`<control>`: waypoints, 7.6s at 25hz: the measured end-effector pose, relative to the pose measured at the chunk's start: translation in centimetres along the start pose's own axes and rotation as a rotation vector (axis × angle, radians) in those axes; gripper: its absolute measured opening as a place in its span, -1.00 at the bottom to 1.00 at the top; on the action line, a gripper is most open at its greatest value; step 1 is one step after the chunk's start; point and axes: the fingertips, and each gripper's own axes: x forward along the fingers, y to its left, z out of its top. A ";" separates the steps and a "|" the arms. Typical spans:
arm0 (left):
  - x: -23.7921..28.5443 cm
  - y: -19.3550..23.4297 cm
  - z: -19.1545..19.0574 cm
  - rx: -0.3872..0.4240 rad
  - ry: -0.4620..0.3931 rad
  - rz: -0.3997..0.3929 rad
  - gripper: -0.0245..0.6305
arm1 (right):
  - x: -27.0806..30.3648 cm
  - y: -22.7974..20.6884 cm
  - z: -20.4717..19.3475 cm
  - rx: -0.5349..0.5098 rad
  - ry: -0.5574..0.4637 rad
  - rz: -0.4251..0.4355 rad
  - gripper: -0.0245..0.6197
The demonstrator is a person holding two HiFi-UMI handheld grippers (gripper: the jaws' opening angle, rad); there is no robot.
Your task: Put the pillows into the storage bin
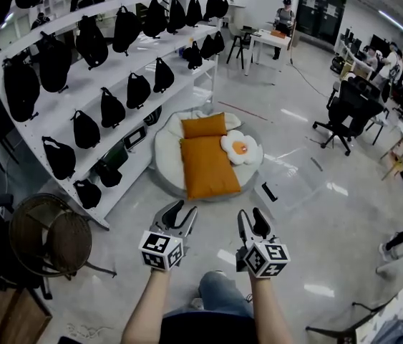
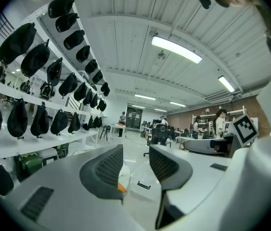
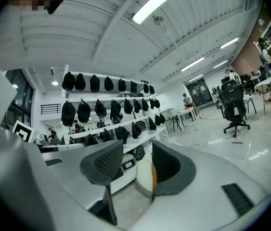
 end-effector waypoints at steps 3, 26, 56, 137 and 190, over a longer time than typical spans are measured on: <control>0.9 0.2 0.3 0.006 -0.002 -0.010 -0.42 | 0.5 -0.4 0.4 0.006 -0.011 -0.005 -0.39; 23.4 8.2 0.0 -0.002 -0.017 0.032 -0.42 | 19.4 -16.2 3.2 -0.014 0.004 -0.038 -0.39; 60.7 19.7 4.1 -0.072 0.084 0.113 -0.42 | 52.5 -40.5 13.0 0.033 0.124 -0.031 -0.39; 92.9 36.2 -44.9 -0.139 0.877 0.081 -0.62 | 81.4 -72.8 -31.8 -0.078 0.812 -0.087 -0.83; 99.4 -6.6 -54.8 0.428 0.819 -0.582 -0.17 | 32.3 -92.0 -33.4 0.333 0.533 -0.951 -0.14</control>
